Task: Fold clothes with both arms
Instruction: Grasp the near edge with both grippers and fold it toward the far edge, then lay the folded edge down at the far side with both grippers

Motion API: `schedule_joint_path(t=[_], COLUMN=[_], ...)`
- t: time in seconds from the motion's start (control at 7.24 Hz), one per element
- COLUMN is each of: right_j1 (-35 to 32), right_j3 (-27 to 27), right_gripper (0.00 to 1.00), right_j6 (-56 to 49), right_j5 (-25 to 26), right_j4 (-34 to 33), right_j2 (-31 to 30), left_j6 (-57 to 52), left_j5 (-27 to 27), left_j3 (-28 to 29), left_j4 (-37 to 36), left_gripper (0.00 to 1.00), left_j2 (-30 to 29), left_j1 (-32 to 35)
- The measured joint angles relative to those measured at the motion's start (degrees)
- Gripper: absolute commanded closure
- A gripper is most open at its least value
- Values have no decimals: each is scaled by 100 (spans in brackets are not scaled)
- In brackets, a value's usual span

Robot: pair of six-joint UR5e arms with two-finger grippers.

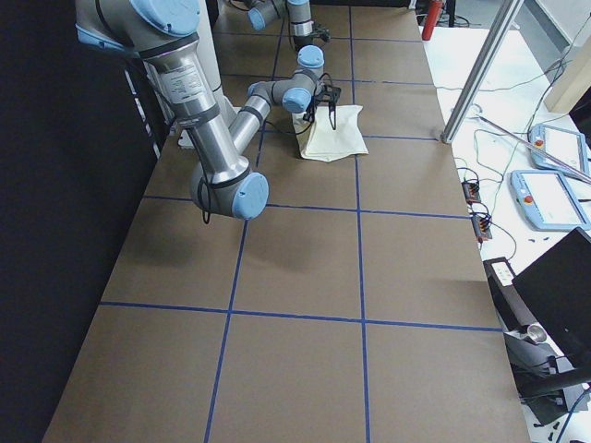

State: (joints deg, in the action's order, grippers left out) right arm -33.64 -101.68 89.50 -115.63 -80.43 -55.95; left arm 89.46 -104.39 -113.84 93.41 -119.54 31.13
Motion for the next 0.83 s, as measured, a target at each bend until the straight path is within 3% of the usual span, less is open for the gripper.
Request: schedule_joint_path(t=[0.41, 0.83], right_j1=[-409, -571], right_j3=[1249, 2059], right_gripper=[100, 100], right_j6=[-36, -46], right_j5=[-259, -299], right_j4=[303, 846], right_j2=[625, 824], left_j6=[-70, -283], left_j5=[-30, -29], left_j3=[750, 1179], left_j4=[730, 990], left_gripper=[100, 100], left_j2=[-154, -242], left_j1=[302, 491])
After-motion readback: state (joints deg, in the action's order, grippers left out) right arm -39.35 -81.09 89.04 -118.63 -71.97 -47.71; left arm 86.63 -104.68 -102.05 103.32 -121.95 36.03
